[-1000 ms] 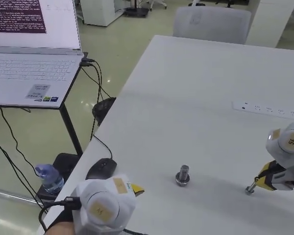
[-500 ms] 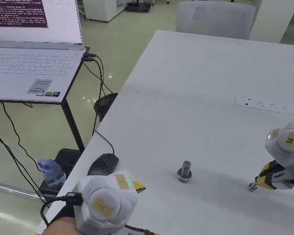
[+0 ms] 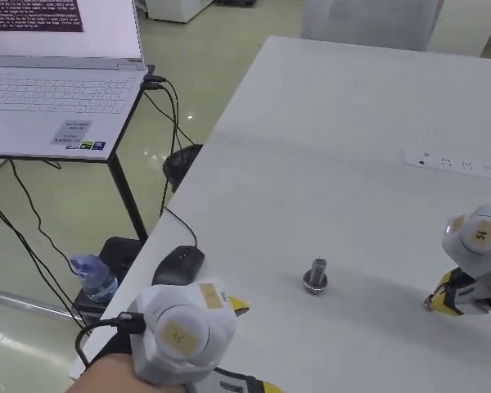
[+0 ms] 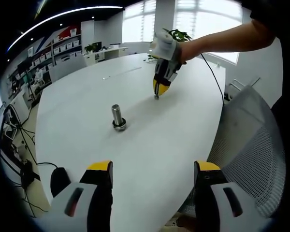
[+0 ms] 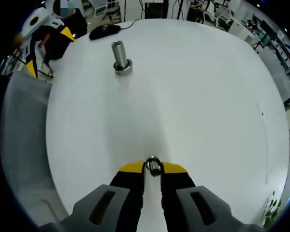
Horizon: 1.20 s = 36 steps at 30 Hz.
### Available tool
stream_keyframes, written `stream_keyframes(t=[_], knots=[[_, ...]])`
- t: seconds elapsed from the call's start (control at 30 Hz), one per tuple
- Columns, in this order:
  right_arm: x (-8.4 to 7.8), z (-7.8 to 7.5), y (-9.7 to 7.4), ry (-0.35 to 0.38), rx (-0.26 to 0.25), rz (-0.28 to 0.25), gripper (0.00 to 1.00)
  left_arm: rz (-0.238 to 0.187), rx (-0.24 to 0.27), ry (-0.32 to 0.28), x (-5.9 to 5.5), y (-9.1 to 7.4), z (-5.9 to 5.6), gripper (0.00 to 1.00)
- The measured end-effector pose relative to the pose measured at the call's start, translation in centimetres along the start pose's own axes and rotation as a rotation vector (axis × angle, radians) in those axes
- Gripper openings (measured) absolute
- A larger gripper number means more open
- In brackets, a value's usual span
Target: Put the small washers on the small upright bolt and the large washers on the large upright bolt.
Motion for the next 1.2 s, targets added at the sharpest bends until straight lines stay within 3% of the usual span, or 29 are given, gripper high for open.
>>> stream_keyframes(t=[0.67,0.9,1.2], knots=[[0.17,0.07,0.55,-0.027,-0.02,0.018,0.13,0.001,-0.004,0.005,0.44,-0.11,0.02,0.66],[0.15,-0.18,0.82,-0.03,-0.026,0.02,0.14,0.003,-0.005,0.006,0.61,0.01,-0.47,0.66],[0.31,-0.05,0.71,-0.034,-0.04,-0.006,0.22,-0.005,0.009,-0.01,0.95,-0.11,-0.69,0.66]])
Point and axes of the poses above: the centre of the closed fingertips' face, and the gripper's own axes: y roughly forward along the fingers, z roughly to its left, x roughly out of its top, the point moved 2 cm from there along -y, roughly backward along the fingers, and after that the axes turned 14 degrees about z, right-handed, at the moved point
